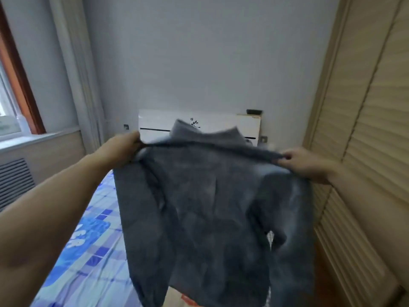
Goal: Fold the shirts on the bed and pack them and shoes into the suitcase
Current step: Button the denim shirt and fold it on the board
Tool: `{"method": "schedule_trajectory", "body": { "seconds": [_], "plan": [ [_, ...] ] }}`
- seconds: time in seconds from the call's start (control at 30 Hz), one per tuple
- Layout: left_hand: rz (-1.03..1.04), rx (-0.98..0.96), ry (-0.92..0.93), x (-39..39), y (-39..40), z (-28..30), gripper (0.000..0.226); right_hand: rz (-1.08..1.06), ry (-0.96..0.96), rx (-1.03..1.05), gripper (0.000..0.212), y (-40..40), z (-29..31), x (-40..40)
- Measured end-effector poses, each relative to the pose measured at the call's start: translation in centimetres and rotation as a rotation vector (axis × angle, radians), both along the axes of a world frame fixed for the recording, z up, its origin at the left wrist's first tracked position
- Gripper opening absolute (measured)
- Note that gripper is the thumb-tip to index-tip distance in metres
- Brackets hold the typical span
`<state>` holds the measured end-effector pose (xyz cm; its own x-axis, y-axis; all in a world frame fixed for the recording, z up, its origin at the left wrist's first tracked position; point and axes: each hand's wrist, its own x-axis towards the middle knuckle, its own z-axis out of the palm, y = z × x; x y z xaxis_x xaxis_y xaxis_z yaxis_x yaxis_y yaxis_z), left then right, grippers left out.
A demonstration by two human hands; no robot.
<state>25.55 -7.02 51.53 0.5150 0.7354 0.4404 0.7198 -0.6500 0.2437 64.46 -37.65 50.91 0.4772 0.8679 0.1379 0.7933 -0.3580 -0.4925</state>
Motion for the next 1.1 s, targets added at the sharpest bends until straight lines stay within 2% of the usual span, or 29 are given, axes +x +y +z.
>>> {"method": "schedule_trajectory", "body": {
  "seconds": [0.03,0.07,0.1,0.13,0.2,0.27,0.33,0.4,0.5,0.53,0.6,0.63,0.7,0.77,0.8,0.83,0.87,0.9,0.93,1.0,1.07,1.1],
  "plan": [
    [0.040,0.046,0.149,-0.5,0.0,-1.1,0.027,-0.007,-0.127,-0.219,0.026,0.2,-2.1,1.1],
    [0.047,0.105,0.231,-0.9,-0.1,-1.8,0.030,-0.043,-0.249,-0.276,0.029,0.4,-3.7,1.7],
    [0.026,0.163,0.265,-0.9,0.1,-1.8,0.033,-0.103,-0.308,-0.167,0.029,0.6,-4.4,1.7],
    [0.002,0.221,0.218,-0.7,-0.1,-1.4,0.034,-0.174,-0.296,0.050,0.029,0.8,-4.5,1.4],
    [-0.023,0.220,-0.007,-0.2,0.4,0.0,0.027,-0.324,-0.241,0.405,0.027,1.0,-3.5,0.4],
    [-0.018,0.111,-0.172,-0.4,1.4,0.5,0.022,-0.372,-0.203,0.475,0.025,1.4,-2.6,0.2],
    [0.001,-0.014,-0.160,-1.2,2.2,-1.0,0.024,-0.291,-0.125,0.355,0.025,1.9,-3.3,0.6],
    [-0.015,-0.155,-0.127,-2.3,2.1,-3.6,0.028,-0.232,-0.099,0.247,0.035,2.1,-5.1,0.9],
    [-0.109,-0.565,-0.229,-4.7,0.7,-7.0,0.020,-0.193,-0.058,0.294,0.036,1.1,-7.1,0.7],
    [-0.129,-0.780,-0.260,-5.9,0.2,-7.4,0.020,-0.134,0.013,0.245,0.034,0.3,-7.1,0.4],
    [-0.149,-1.193,-0.260,-8.6,-0.7,-7.9,0.022,0.068,0.346,-0.068,0.026,-1.6,-6.6,-0.3],
    [-0.158,-1.307,-0.262,-9.8,-1.2,-7.9,0.026,0.166,0.521,-0.187,0.022,-2.6,-6.4,-0.7],
    [-0.219,-1.372,-0.351,-11.4,-1.6,-7.7,0.042,0.324,0.826,-0.165,0.024,-3.6,-6.0,-1.6],
    [-0.234,-1.350,-0.556,-12.0,-1.2,-7.8,0.063,0.366,1.091,0.029,0.041,-3.0,-6.0,-2.2],
    [-0.203,-1.328,-0.574,-11.6,-0.9,-8.1,0.057,0.311,1.092,0.095,0.042,-2.0,-6.5,-2.3],
    [-0.113,-1.205,-0.522,-10.9,-0.9,-8.8,0.036,0.212,0.927,0.108,0.034,-0.8,-7.4,-2.3],
    [0.001,-0.982,-0.324,-9.9,-0.7,-9.6,0.017,0.091,0.571,0.015,0.021,0.7,-8.6,-2.4],
    [0.106,-0.727,-0.124,-8.9,-0.2,-11.1,0.019,-0.001,0.216,-0.081,0.017,2.1,-10.4,-2.6],
    [0.193,-0.503,0.026,-8.2,-0.1,-12.9,0.022,-0.053,-0.033,-0.152,0.021,3.2,-12.5,-2.8],
    [0.207,-0.346,0.153,-7.7,-1.4,-16.3,0.021,-0.007,-0.131,-0.247,0.026,3.8,-16.4,-3.5],
    [0.204,-0.377,0.265,-9.2,-3.2,-19.5,0.034,0.160,-0.039,-0.374,0.029,2.5,-19.4,-3.3],
    [0.195,-0.438,0.297,-10.4,-3.9,-20.9,0.043,0.210,0.070,-0.411,0.029,1.5,-20.6,-2.9]
  ]
}}
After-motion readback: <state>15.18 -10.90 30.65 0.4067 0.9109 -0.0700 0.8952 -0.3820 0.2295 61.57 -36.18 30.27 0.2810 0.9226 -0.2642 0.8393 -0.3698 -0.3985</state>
